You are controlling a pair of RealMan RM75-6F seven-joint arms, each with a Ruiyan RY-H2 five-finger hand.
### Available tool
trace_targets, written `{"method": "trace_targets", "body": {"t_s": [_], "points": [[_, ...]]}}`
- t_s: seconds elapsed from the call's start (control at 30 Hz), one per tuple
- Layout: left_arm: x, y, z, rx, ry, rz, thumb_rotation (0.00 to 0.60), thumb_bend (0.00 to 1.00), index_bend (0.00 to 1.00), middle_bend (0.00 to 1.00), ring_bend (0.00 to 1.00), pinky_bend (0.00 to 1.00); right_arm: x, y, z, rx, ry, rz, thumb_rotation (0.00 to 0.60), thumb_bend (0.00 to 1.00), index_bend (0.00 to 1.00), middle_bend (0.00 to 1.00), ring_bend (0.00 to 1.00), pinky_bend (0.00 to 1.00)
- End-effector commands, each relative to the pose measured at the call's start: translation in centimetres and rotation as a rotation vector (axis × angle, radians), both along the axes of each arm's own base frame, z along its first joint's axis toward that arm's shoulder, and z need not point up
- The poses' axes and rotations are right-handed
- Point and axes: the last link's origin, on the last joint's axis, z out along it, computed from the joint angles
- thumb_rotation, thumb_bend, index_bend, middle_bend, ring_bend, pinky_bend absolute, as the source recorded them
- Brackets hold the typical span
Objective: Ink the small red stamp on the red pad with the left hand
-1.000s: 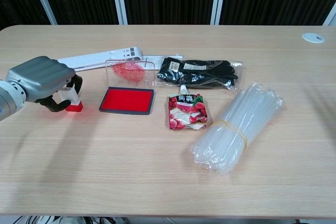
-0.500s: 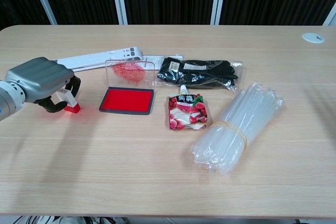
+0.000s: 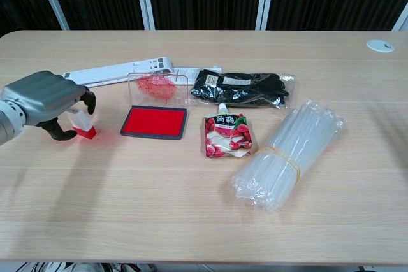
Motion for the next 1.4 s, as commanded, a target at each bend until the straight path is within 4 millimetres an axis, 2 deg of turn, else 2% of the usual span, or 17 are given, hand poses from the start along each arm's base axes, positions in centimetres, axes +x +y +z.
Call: {"method": "trace_targets", "body": {"t_s": [0.03,0.23,0.43,0.57,0.7,0.83,0.93,1.0,1.1,1.4], "points": [[0.1,0.0,0.5,0.011,-0.008,-0.003,0.6,0.14,0.24,0.18,0.17,0.26,0.0,0.0,0.0,0.0,0.002,0.001,0.6,0.24,0.0,0.0,0.0,0.18],[0.3,-0.2,2.4,0.052,-0.054,-0.01,0.6,0.12,0.2,0.16,0.16,0.23,0.0,0.0,0.1,-0.002,0.016,0.009,0.6,0.24,0.0,0.0,0.0,0.18],[0.3,-1.7,6.2,0.111,-0.163,-0.019,0.6,0.11,0.19,0.14,0.13,0.2,0.0,0.0,0.1,-0.007,0.043,0.023,0.6,0.24,0.0,0.0,0.0,0.18],[-0.4,-4.0,9.4,0.144,-0.237,-0.01,0.6,0.11,0.17,0.11,0.1,0.17,0.0,0.0,0.2,-0.017,0.075,0.037,0.6,0.22,0.0,0.0,0.0,0.19],[-2.0,-6.9,12.6,0.185,-0.292,0.025,0.6,0.1,0.13,0.07,0.07,0.13,0.0,0.1,0.1,-0.027,0.109,0.053,0.6,0.21,0.0,0.0,0.0,0.18],[-3.8,-9.1,14.9,0.232,-0.343,0.046,0.6,0.1,0.11,0.07,0.06,0.12,0.0,0.1,0.0,-0.035,0.13,0.058,0.6,0.21,0.0,0.0,0.0,0.18],[-5.4,-10.6,16.5,0.274,-0.363,0.049,0.6,0.1,0.06,0.03,0.02,0.08,-0.1,0.2,-0.2,-0.034,0.142,0.058,0.6,0.2,0.0,0.0,0.0,0.18],[-6.2,-11.4,17.2,0.292,-0.364,0.044,0.6,0.1,0.01,0.0,0.0,0.03,0.0,0.2,-0.3,-0.034,0.151,0.06,0.6,0.21,0.0,0.0,0.0,0.18],[-7.4,-12.4,17.8,0.299,-0.367,0.075,0.6,0.1,0.0,0.0,0.0,0.0,0.0,0.2,-0.3,-0.038,0.155,0.064,0.6,0.21,0.0,0.0,0.0,0.18],[-7.5,-12.2,17.6,0.277,-0.358,0.093,0.6,0.1,0.0,0.0,0.0,0.0,0.0,0.2,-0.5,-0.033,0.157,0.061,0.6,0.23,0.0,0.0,0.0,0.18]]}}
